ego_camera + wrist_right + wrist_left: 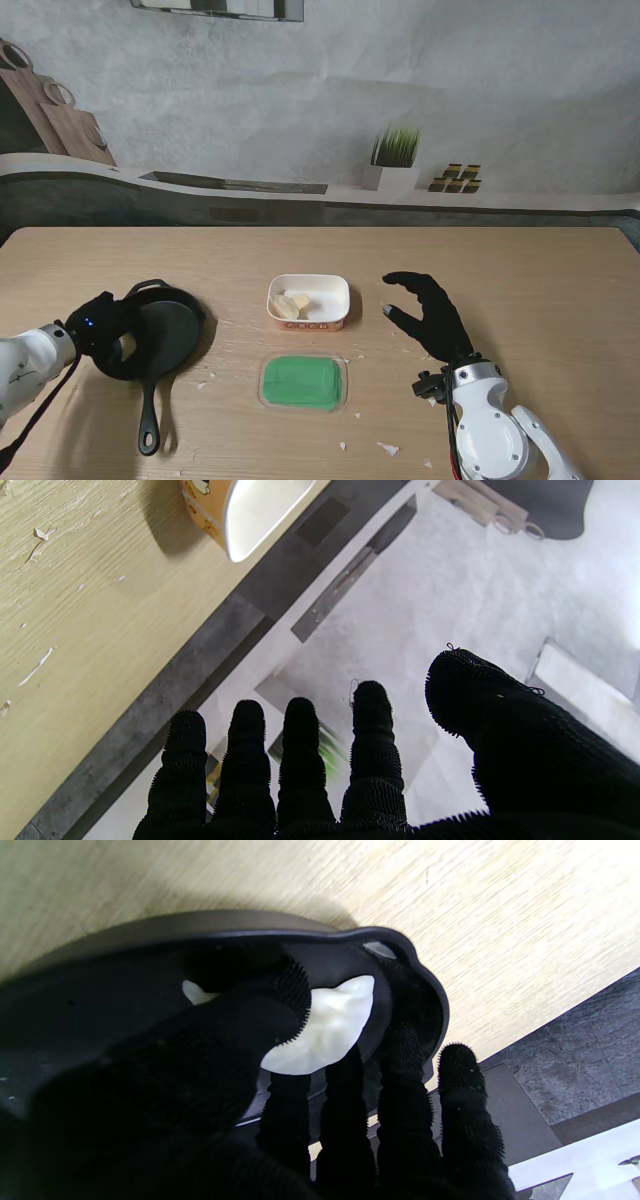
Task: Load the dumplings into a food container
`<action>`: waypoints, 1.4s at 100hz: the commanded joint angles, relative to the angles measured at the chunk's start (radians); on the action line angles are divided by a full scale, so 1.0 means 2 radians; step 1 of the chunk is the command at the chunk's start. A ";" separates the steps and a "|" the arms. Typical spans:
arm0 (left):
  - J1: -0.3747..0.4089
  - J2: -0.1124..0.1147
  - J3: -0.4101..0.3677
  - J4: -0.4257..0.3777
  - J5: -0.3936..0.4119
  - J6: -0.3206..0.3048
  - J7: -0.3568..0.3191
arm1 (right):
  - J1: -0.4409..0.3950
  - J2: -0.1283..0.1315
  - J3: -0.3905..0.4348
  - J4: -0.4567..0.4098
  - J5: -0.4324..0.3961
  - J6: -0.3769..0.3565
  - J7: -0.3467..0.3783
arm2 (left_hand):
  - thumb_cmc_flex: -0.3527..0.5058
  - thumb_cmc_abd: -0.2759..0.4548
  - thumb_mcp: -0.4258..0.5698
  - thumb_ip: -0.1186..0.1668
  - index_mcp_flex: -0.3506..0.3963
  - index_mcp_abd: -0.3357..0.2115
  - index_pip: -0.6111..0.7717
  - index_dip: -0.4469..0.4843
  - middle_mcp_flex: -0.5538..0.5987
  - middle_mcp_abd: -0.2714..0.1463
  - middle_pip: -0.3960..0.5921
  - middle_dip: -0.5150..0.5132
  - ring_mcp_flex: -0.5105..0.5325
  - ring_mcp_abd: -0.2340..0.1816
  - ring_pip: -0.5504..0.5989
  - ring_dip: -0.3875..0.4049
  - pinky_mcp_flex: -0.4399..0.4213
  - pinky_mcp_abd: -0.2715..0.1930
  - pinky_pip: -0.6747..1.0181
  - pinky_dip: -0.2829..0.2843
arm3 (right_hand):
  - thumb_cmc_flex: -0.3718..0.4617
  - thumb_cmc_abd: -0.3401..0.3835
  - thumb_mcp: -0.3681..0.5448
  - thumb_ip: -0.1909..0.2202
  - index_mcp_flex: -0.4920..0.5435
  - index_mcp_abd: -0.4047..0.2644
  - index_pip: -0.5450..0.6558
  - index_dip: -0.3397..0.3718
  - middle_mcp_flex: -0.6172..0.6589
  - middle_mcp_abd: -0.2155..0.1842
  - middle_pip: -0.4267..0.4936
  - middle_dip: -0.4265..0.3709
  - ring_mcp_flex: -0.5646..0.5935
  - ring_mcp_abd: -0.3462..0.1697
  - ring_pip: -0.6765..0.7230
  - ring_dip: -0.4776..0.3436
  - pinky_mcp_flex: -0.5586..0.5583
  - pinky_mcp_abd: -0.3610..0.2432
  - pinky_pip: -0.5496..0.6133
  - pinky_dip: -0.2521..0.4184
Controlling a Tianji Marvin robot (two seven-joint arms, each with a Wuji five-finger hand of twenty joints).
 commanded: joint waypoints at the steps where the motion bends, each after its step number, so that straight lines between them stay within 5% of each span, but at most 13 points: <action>1: -0.002 0.001 0.009 0.013 0.002 0.006 0.000 | -0.002 -0.004 -0.002 -0.002 0.000 0.003 0.005 | 0.017 -0.022 0.018 -0.013 0.022 -0.010 -0.002 -0.004 0.011 0.013 0.016 0.010 0.017 0.006 0.018 0.009 0.012 -0.009 0.027 0.015 | -0.006 0.002 0.007 0.000 -0.001 -0.010 -0.002 0.006 0.000 0.001 0.010 0.003 0.005 -0.001 0.003 0.005 0.000 0.001 0.005 0.006; 30: -0.022 0.005 0.043 0.042 0.002 0.021 0.037 | -0.001 -0.004 -0.004 -0.001 0.001 0.008 0.005 | 0.021 -0.007 0.023 -0.013 0.089 -0.005 0.056 0.030 0.098 -0.001 0.058 0.035 0.092 0.003 0.073 0.041 0.065 -0.001 0.070 0.030 | -0.005 0.003 0.007 0.000 -0.002 -0.010 -0.002 0.006 -0.001 0.001 0.010 0.004 0.004 -0.001 0.004 0.005 0.000 0.000 0.006 0.006; 39: -0.030 0.006 0.055 0.050 -0.001 0.023 0.042 | -0.001 -0.004 -0.004 -0.001 0.001 0.008 0.004 | 0.049 -0.018 0.006 -0.044 0.110 -0.005 0.068 0.029 0.125 0.001 0.057 0.060 0.124 0.006 0.060 0.077 0.087 0.003 0.073 0.023 | -0.005 0.003 0.007 0.000 -0.001 -0.010 -0.002 0.006 -0.001 0.001 0.010 0.004 0.004 0.000 0.004 0.005 0.000 0.001 0.006 0.006; 59: -0.041 0.009 0.076 0.068 -0.002 0.034 0.068 | -0.001 -0.005 -0.003 -0.001 0.000 0.007 0.003 | 0.093 -0.021 -0.035 -0.057 0.160 -0.024 0.113 -0.014 0.211 0.000 0.011 0.128 0.181 0.014 0.054 0.103 0.116 0.017 0.087 0.020 | -0.005 0.003 0.007 0.000 0.000 -0.010 -0.001 0.006 0.000 0.001 0.010 0.004 0.005 0.000 0.005 0.006 0.000 0.001 0.006 0.006; 83: -0.035 0.008 0.063 0.061 0.000 0.032 0.089 | -0.001 -0.005 -0.004 0.000 0.001 0.007 0.003 | 0.111 -0.003 -0.050 -0.042 0.200 -0.041 0.134 -0.033 0.270 -0.001 -0.027 0.156 0.226 0.020 0.046 0.110 0.150 0.037 0.095 0.015 | -0.003 0.006 0.007 0.000 0.000 -0.011 -0.001 0.006 0.000 0.001 0.010 0.004 0.005 0.000 0.005 0.006 0.000 0.001 0.006 0.006; 109: -0.005 0.002 0.007 0.002 0.013 0.004 0.082 | -0.001 -0.005 -0.003 -0.001 0.003 0.004 0.002 | 0.102 -0.024 -0.024 -0.033 0.215 -0.035 0.131 -0.028 0.304 0.010 -0.054 0.154 0.253 0.032 0.032 0.117 0.167 0.063 0.094 0.006 | -0.002 0.007 0.006 -0.001 0.000 -0.011 -0.002 0.006 0.000 0.001 0.010 0.004 0.005 0.001 0.005 0.006 0.001 0.001 0.006 0.006; 140: 0.014 -0.023 -0.046 -0.089 -0.040 -0.041 0.046 | -0.004 -0.006 0.004 -0.002 0.007 -0.004 0.000 | 0.100 -0.045 -0.001 -0.022 0.233 -0.021 0.120 -0.025 0.325 0.023 -0.072 0.163 0.275 0.042 0.016 0.132 0.182 0.082 0.090 -0.004 | -0.002 0.006 0.007 -0.001 0.001 -0.012 -0.002 0.006 0.000 0.001 0.010 0.004 0.005 0.001 0.005 0.006 0.001 0.001 0.006 0.006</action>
